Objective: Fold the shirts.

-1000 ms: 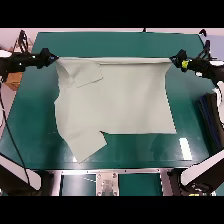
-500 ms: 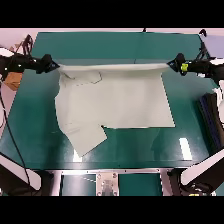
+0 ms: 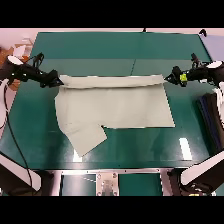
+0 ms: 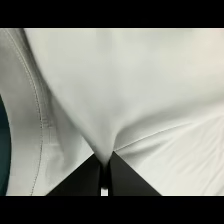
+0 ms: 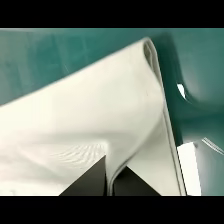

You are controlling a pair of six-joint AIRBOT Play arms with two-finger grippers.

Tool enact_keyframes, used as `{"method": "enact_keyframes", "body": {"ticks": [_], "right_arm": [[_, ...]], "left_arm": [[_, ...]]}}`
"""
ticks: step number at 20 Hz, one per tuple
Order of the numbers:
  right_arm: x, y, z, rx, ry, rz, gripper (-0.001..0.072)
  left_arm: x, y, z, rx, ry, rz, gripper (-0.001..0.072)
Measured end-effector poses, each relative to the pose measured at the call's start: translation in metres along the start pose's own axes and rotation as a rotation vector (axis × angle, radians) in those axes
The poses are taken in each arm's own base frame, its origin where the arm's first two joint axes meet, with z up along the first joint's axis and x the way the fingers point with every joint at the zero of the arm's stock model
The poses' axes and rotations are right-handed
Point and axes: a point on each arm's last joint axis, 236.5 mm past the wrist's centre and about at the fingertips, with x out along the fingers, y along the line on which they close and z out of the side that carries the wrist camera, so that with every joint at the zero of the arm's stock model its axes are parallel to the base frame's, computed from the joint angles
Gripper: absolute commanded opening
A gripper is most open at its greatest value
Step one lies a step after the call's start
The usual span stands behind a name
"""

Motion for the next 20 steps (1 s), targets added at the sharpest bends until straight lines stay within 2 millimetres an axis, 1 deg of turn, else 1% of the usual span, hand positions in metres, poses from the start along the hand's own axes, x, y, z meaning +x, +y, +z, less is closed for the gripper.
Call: {"method": "enact_keyframes", "body": {"ticks": [6,10,11,12,13,14,15,17,18,20], "right_arm": [[0.009,-0.024,-0.033,0.035,0.091,-0.057,0.0012],[0.013,-0.03,-0.043,0.05,0.114,-0.068,0.0015],[0.014,-0.031,-0.044,0.051,0.117,-0.069,0.0047],[0.014,-0.032,-0.044,0.053,0.119,-0.07,0.0177],[0.014,-0.033,-0.045,0.053,0.121,-0.073,0.034],[0.014,-0.033,-0.045,0.054,0.12,-0.074,0.0396],[0.015,-0.033,-0.045,0.054,0.12,-0.074,0.0406],[0.012,-0.032,-0.041,0.05,0.11,-0.072,0.0406],[0.007,-0.03,-0.037,0.046,0.1,-0.07,0.0405],[-0.012,-0.024,-0.026,0.037,0.075,-0.062,0.04]], "left_arm": [[0.004,0.001,-0.008,-0.004,0.029,0.005,0.0029],[0.007,0.007,-0.017,-0.019,0.064,0.021,0.0029],[0.008,0.009,-0.019,-0.022,0.073,0.024,0.003],[0.01,0.01,-0.021,-0.028,0.082,0.025,0.003],[0.01,0.01,-0.021,-0.031,0.083,0.025,0.0034],[0.01,0.01,-0.021,-0.035,0.082,0.02,0.0263],[0.011,0.008,-0.021,-0.039,0.081,0.011,0.0501],[0.01,0.001,-0.02,-0.049,0.08,-0.017,0.05],[0.008,-0.003,-0.021,-0.049,0.087,-0.031,0.05],[-0.003,-0.006,-0.024,-0.06,0.113,-0.055,0.0499]]}}
